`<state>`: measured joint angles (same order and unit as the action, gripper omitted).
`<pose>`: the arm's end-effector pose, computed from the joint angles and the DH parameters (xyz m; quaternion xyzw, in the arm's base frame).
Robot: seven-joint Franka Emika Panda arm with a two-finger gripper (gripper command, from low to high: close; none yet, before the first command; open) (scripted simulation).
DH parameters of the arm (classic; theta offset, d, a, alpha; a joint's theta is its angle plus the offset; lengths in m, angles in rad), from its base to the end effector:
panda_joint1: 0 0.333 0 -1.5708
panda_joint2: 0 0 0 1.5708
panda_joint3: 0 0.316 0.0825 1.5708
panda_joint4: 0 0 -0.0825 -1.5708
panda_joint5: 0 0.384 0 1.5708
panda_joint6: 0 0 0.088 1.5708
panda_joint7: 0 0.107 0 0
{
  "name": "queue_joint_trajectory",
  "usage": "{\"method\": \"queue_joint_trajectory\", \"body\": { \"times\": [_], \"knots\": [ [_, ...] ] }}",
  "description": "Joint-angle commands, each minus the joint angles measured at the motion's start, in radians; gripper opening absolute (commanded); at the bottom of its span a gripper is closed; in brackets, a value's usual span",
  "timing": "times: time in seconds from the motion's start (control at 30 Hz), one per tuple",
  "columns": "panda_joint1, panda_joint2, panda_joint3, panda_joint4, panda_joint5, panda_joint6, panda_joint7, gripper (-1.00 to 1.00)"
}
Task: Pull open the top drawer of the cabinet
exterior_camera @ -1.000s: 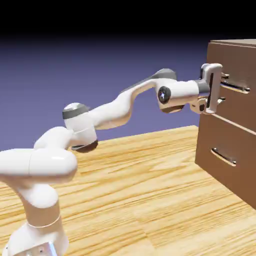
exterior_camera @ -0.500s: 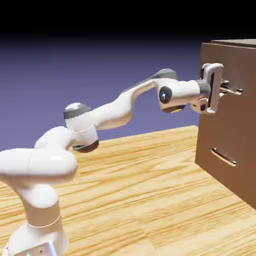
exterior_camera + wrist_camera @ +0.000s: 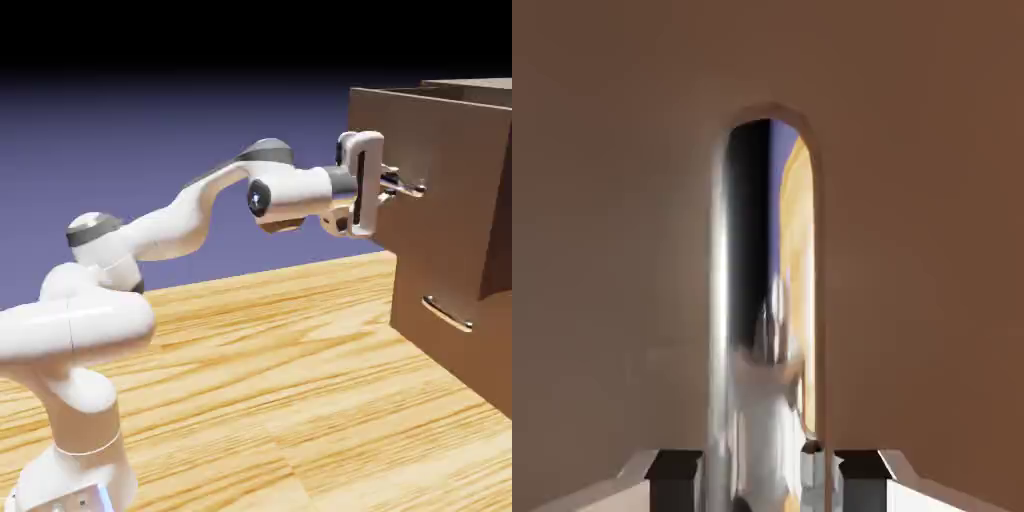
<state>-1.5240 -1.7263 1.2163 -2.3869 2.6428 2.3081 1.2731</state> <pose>0.4819 0.0537 0.4991 -0.2720 0.6530 -0.2706 0.6529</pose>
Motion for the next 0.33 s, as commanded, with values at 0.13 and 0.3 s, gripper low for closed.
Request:
{"method": "queue_joint_trajectory", "body": {
  "times": [0.13, 0.3],
  "knots": [
    [0.164, -0.031, -0.028, -0.182, -0.061, -0.022, 0.001, -1.00],
    [0.250, -0.035, -0.045, -0.257, -0.100, -0.012, -0.005, 1.00]
  ]
}}
